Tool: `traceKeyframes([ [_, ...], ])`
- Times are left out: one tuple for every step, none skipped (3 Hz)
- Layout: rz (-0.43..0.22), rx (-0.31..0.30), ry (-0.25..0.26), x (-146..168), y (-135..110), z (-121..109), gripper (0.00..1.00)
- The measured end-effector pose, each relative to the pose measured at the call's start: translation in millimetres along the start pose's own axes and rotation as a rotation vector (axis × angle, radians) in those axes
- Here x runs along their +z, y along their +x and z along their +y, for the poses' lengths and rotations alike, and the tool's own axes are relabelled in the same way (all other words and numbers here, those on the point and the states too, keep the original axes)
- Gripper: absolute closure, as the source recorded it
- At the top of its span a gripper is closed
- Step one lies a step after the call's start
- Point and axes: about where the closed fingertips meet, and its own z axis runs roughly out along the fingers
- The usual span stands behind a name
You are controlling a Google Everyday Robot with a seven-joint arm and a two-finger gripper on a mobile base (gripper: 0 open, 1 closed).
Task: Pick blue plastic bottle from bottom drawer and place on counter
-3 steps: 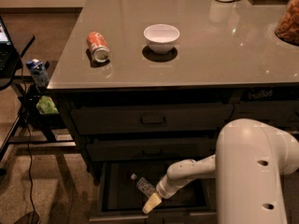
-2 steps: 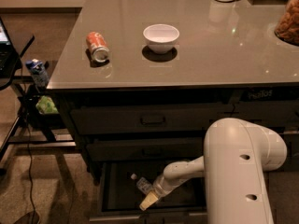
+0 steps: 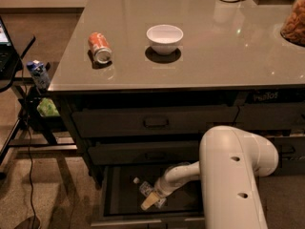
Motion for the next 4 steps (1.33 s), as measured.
traceKeyframes([
  [-0.01, 0.007, -0.002, 15.0, -3.3, -10.4, 0.0],
  [-0.009, 0.027, -0.011, 33.1, -0.7, -22.2, 0.0],
  [0.01, 0.067, -0.027, 61.2, 13.5, -35.8, 0.0],
  [0.01, 0.068, -0.027, 61.9, 13.6, -36.2, 0.0],
])
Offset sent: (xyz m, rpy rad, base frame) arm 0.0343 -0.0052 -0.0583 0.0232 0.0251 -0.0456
